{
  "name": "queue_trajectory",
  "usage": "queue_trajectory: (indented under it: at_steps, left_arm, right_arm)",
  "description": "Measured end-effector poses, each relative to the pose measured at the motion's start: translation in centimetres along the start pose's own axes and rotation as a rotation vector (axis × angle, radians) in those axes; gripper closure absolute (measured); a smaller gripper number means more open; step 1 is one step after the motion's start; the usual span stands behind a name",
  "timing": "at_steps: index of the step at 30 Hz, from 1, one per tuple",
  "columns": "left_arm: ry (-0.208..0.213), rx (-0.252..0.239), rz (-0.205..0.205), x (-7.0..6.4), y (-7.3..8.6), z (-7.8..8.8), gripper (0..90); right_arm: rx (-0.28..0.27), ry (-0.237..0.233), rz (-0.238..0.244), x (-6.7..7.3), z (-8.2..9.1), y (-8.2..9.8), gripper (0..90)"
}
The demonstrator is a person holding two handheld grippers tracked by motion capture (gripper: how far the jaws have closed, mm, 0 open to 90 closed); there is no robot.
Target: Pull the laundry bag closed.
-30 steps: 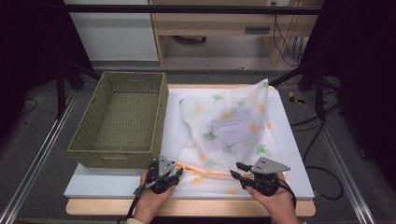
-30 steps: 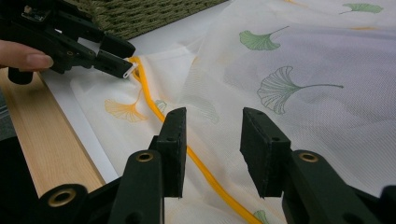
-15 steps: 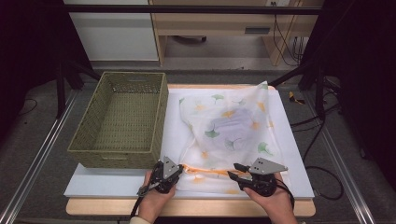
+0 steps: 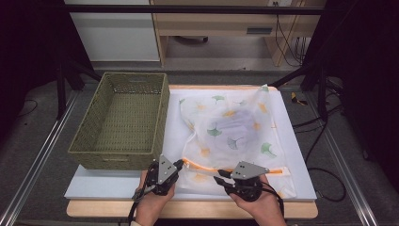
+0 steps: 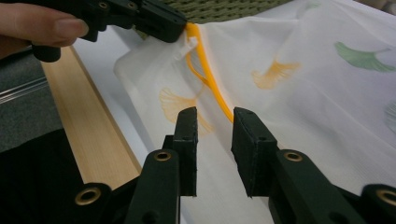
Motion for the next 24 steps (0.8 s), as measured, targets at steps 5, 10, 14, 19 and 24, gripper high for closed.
queue_trajectory:
  at_steps: [5, 10, 14, 19, 24]
  left_arm:
    - [0.0, -0.005, -0.005, 0.0, -0.2, 0.3, 88.2]
    - [0.002, -0.002, -0.003, 0.2, 0.1, 0.2, 88.1]
    - [0.007, 0.002, 0.006, 0.3, 0.4, 0.0, 88.1]
    - [0.012, 0.005, 0.004, 0.2, 0.7, -0.1, 88.1]
    - [0.029, 0.004, 0.02, 0.1, 0.8, -0.2, 88.1]
  right_arm:
    - [0.051, -0.03, 0.034, 1.8, -1.7, -1.6, 75.1]
    - [0.117, -0.078, 0.036, 2.8, -4.2, -2.5, 77.9]
    - [0.14, -0.123, 0.023, 3.1, -5.9, -2.8, 79.8]
    - [0.154, -0.153, 0.0, 2.9, -7.7, -2.6, 81.1]
    - [0.156, -0.158, -0.023, 2.2, -8.8, -2.4, 79.2]
Point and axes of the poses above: each handheld gripper's, and its own axes: z roughly backward along the jaws, y roughly out of its underside, x roughly to its left, the point moved 9 cm from there along -z, roughly forward along the jaws, and after that the axes turned 6 degrees about x, right-handed, at the moved point
